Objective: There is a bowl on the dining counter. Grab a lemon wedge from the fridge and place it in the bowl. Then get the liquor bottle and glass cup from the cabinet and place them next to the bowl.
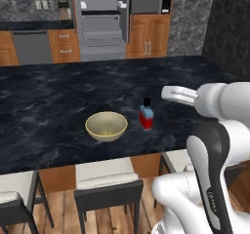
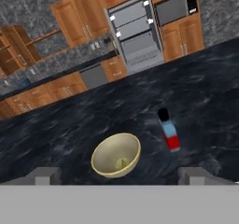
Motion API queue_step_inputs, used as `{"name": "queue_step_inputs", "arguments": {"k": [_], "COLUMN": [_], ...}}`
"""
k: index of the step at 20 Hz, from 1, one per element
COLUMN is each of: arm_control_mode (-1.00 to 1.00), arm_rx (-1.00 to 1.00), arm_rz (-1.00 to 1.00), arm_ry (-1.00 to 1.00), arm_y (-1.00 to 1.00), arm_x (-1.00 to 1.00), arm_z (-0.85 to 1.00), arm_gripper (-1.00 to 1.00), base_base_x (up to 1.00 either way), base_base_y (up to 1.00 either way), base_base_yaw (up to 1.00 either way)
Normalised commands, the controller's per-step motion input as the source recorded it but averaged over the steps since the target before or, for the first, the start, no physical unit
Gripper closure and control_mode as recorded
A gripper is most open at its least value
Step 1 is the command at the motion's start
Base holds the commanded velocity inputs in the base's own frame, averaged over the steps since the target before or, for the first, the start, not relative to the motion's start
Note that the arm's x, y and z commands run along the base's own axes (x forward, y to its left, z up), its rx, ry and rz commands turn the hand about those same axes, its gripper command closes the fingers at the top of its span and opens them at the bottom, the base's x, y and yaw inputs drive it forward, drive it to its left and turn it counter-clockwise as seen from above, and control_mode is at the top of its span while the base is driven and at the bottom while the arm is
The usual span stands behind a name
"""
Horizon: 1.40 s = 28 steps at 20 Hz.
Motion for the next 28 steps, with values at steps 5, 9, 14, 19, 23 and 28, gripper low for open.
{"name": "queue_step_inputs", "arguments": {"k": [5,9,14,19,23,28], "arm_control_mode": [1.0,1.0,1.0,1.0,1.0,1.0], "arm_rx": [0.0,0.0,0.0,0.0,0.0,0.0], "arm_rz": [0.0,0.0,0.0,0.0,0.0,0.0], "arm_ry": [0.0,0.0,0.0,0.0,0.0,0.0], "arm_y": [0.0,0.0,0.0,0.0,0.0,0.0], "arm_x": [0.0,0.0,0.0,0.0,0.0,0.0], "arm_z": [0.0,0.0,0.0,0.0,0.0,0.0], "arm_gripper": [-1.0,-1.0,-1.0,-1.0,-1.0,-1.0], "base_base_x": [-0.74,-0.33,-0.07,0.0,0.0,0.0], "base_base_y": [0.38,0.92,1.0,1.0,1.0,1.0], "base_base_yaw": [-0.06,-0.1,-0.12,-0.12,-0.1,-0.07]}}
